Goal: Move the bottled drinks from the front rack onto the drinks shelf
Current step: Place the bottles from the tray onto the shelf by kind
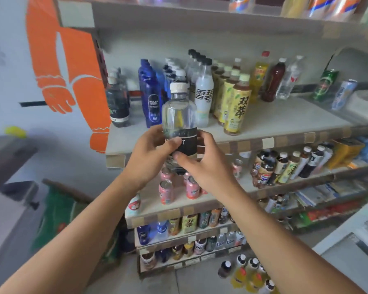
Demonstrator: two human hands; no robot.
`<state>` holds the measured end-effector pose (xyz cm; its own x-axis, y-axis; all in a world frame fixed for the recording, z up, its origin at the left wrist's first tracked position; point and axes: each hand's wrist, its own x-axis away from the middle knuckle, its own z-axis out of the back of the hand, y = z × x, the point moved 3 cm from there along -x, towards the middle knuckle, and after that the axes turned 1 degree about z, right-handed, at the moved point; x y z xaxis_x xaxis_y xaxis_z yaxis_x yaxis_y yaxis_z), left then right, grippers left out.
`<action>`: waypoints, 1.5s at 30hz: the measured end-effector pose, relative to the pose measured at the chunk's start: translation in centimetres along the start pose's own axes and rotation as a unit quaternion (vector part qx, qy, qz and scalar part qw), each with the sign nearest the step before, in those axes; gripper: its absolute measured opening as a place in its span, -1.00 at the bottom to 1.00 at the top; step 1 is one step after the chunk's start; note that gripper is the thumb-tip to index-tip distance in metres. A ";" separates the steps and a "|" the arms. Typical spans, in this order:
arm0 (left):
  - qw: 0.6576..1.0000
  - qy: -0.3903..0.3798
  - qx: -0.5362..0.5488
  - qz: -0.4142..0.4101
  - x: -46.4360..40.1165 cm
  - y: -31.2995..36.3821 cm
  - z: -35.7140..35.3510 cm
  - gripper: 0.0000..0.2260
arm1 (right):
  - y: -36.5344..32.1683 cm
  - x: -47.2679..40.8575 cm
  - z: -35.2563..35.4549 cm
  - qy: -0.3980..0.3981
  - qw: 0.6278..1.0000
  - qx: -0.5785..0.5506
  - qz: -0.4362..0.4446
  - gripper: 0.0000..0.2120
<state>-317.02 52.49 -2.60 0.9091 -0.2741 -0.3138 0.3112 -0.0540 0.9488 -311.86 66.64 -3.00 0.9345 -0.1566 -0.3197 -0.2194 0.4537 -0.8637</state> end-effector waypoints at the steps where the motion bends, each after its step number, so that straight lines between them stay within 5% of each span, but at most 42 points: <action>1: 1.000 0.005 -0.009 -0.009 -0.3 -0.1 1.5 -0.74 | -0.3 -0.6 -1.5 0.003 1.000 -0.003 -0.004 -0.47; 5: 0.999 0.027 -0.027 -0.028 -1.5 -0.7 7.2 -0.62 | -1.9 -2.6 -7.5 0.011 1.000 -0.004 -0.009 -0.51; 11: 0.997 0.043 -0.053 -0.021 -2.5 -2.4 13.5 -0.72 | -3.3 -5.2 -14.3 0.016 0.999 0.024 -0.020 -0.53; 20: 0.995 0.028 -0.097 0.016 -5.2 -5.1 17.9 -0.58 | -2.2 -9.5 -18.5 0.039 0.998 0.043 -0.037 -0.46; 24: 0.960 0.107 -0.259 0.023 -5.6 -7.3 19.9 -0.63 | -0.9 -11.9 -19.8 0.055 0.996 0.049 -0.046 -0.44; 29: 0.884 0.083 -0.458 0.044 -6.5 -9.4 20.7 -0.65 | 0.4 -14.4 -21.3 0.041 0.995 0.076 -0.053 -0.42; 37: 0.837 0.092 -0.534 0.074 -8.1 -9.8 20.8 -0.70 | 1.5 -17.1 -22.6 0.011 0.994 0.101 -0.041 -0.36; 45: 0.827 0.093 -0.550 0.072 -8.7 -10.0 20.7 -0.67 | 1.8 -18.6 -23.5 0.009 0.989 0.144 -0.033 -0.32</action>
<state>-333.82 35.58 -8.62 0.9540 -0.0436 -0.2967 0.1664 0.9000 0.4029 -336.24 49.73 -7.79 0.9385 -0.2077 -0.2759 -0.0677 0.6727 -0.7368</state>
